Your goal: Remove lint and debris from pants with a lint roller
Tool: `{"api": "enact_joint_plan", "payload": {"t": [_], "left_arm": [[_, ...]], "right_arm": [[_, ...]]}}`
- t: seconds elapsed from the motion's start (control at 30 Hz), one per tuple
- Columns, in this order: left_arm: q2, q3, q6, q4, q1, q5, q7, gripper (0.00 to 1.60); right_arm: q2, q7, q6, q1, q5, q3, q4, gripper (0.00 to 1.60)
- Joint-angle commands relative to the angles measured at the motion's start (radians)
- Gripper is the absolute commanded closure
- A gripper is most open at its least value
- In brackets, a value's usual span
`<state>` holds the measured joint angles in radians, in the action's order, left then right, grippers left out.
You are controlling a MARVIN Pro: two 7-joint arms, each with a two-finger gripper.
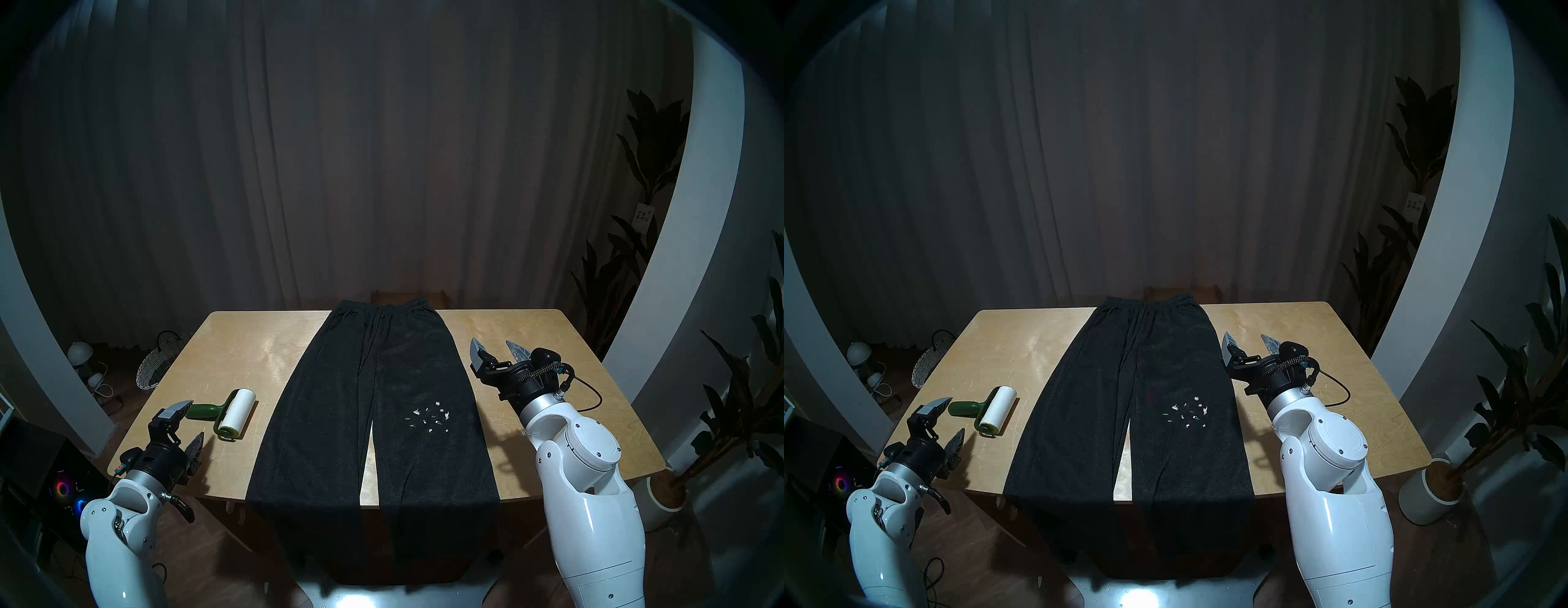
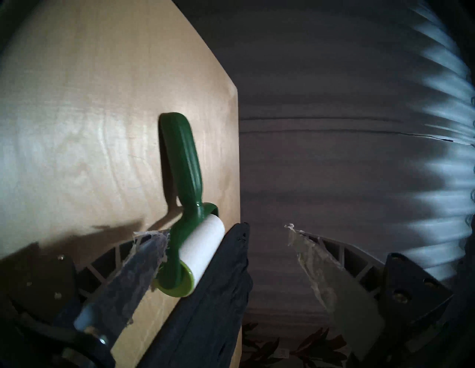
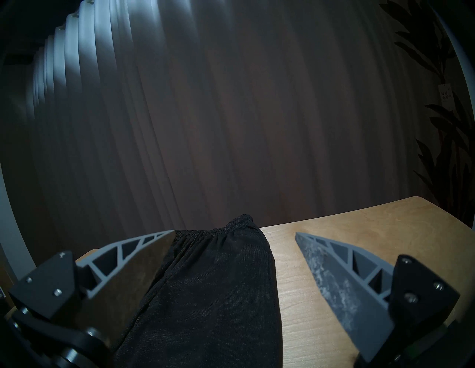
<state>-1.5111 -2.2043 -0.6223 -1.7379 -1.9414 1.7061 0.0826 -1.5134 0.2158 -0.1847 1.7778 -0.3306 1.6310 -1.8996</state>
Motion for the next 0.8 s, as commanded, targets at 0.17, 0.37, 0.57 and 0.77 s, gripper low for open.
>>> {"api": "enact_joint_plan", "payload": {"t": [0.17, 0.37, 0.57, 0.77], "left_arm": [[0.026, 0.019, 0.008, -0.024, 0.014, -0.057, -0.061, 0.0], [-0.009, -0.019, -0.008, -0.005, 0.047, 0.054, -0.02, 0.0], [-0.048, -0.076, 0.035, 0.033, 0.107, 0.158, 0.062, 0.0], [-0.023, -0.112, 0.041, 0.069, 0.148, 0.291, 0.198, 0.0]], "right_arm": [[-0.001, -0.011, 0.015, 0.005, 0.009, 0.004, -0.033, 0.0], [0.0, -0.013, 0.015, 0.005, 0.009, 0.003, -0.032, 0.0], [-0.001, -0.013, 0.013, 0.003, 0.006, 0.003, -0.03, 0.0], [0.002, -0.011, 0.021, 0.003, 0.008, 0.004, -0.034, 0.0]]}}
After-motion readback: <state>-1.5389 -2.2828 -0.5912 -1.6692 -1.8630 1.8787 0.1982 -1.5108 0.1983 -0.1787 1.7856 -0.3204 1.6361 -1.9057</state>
